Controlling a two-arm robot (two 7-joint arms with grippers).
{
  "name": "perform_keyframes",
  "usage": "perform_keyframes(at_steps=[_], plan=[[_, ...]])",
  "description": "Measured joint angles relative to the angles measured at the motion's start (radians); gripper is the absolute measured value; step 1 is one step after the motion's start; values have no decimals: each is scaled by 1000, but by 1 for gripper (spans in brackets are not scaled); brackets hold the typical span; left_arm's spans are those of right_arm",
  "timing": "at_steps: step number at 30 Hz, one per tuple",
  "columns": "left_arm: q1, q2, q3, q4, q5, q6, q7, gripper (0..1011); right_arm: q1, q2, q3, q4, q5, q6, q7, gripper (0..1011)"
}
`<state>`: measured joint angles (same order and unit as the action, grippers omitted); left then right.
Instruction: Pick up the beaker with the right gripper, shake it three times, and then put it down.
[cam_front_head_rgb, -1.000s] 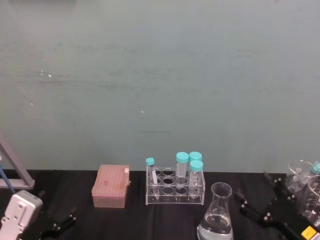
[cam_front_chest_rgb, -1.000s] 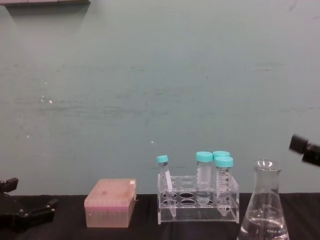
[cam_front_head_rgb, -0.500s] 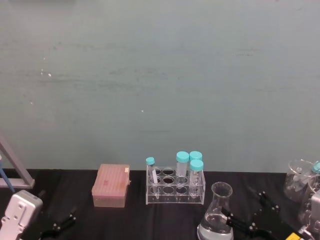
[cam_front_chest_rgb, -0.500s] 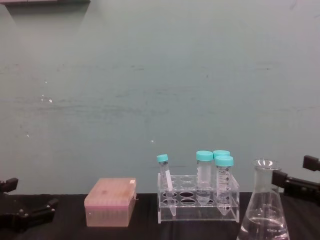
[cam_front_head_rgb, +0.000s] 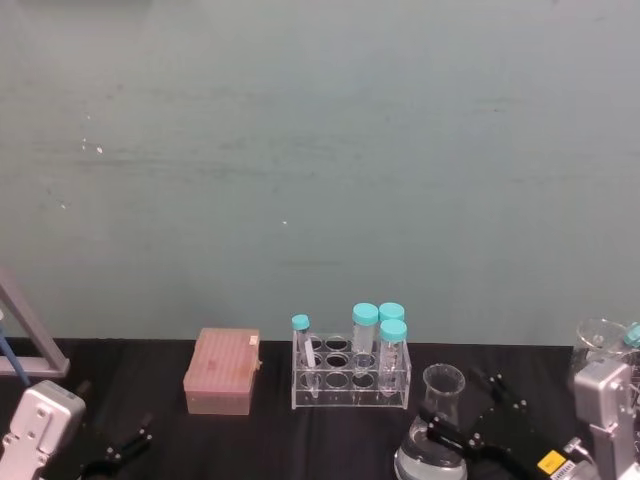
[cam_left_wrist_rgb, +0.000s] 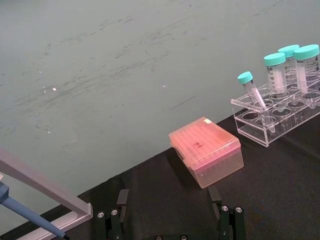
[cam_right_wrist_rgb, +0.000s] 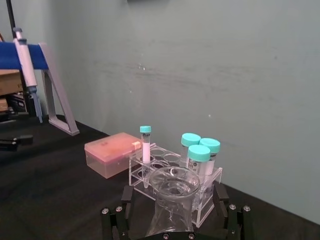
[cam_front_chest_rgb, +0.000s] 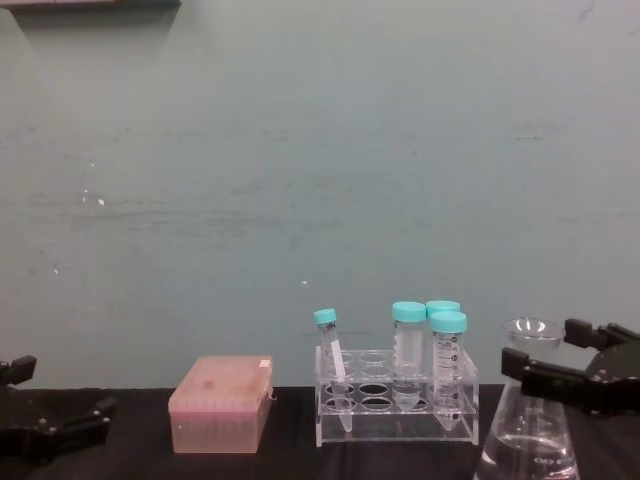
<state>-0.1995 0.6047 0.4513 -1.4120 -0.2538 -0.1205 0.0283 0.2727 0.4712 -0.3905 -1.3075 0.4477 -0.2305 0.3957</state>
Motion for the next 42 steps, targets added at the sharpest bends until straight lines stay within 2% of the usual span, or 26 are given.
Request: perform_keyframes(at_steps=[9, 19, 32, 37, 42], plan=[[0, 0, 0, 0, 0, 0, 0, 1000, 13, -31, 3, 14, -35, 47, -24, 1003], [0, 0, 0, 0, 0, 0, 0, 1000, 12, -54, 24, 10, -57, 63, -34, 1003], [0, 0, 0, 0, 0, 0, 0, 1000, 12, -53, 23, 10, -57, 64, -34, 1003], [0, 0, 0, 0, 0, 0, 0, 1000, 12, -53, 22, 10, -56, 63, -35, 926], [0, 0, 0, 0, 0, 0, 0, 1000, 12, -52, 22, 10, -56, 63, -35, 789]])
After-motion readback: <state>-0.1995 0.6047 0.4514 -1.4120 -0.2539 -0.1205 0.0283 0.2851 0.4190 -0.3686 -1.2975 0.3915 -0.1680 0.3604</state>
